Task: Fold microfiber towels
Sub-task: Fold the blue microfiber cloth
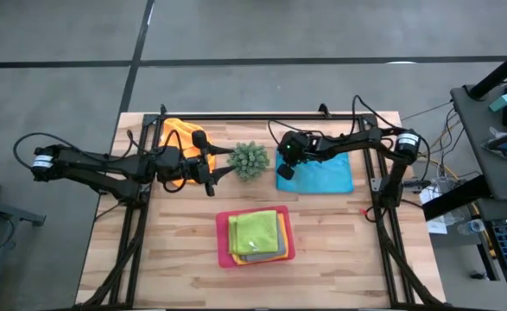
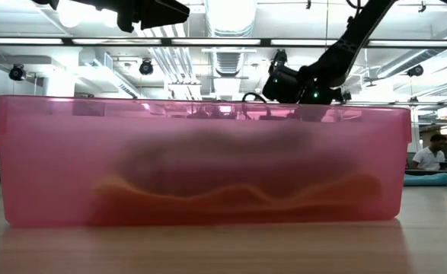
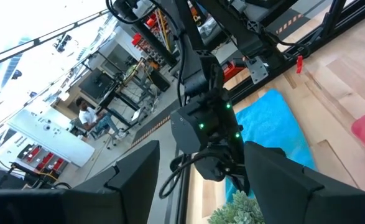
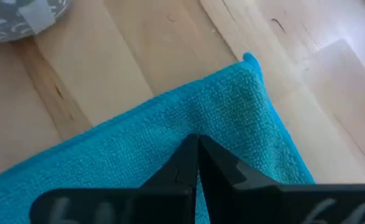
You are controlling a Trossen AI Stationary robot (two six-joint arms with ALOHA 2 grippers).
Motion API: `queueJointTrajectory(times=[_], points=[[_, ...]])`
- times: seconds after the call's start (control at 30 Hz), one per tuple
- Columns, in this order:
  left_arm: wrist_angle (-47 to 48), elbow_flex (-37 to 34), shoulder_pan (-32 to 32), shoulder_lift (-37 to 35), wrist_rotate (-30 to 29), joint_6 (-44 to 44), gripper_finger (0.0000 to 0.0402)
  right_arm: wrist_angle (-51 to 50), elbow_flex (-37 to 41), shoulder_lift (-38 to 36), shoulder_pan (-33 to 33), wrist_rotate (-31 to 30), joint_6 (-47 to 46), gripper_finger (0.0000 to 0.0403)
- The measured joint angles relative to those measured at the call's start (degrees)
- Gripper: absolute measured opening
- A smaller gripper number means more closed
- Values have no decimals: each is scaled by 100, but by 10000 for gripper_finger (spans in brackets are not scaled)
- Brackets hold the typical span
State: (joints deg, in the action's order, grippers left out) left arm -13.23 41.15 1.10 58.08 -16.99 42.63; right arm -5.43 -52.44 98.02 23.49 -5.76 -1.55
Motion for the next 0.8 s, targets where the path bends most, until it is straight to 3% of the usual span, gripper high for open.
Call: queueJointTrajectory(times=[0.2,0.4,0.63,0.8], points=[[3,0,-2,-2,0,0,219,-317,-90,-512,-179,51,-261,11],[-2,0,-2,0,0,-1,219,-531,-65,-812,-691,916,-557,11],[0,0,0,-1,2,-24,219,-499,8,-450,-1413,849,-854,11],[2,0,0,0,0,-26,219,-469,5,-214,-1583,519,-1045,11]])
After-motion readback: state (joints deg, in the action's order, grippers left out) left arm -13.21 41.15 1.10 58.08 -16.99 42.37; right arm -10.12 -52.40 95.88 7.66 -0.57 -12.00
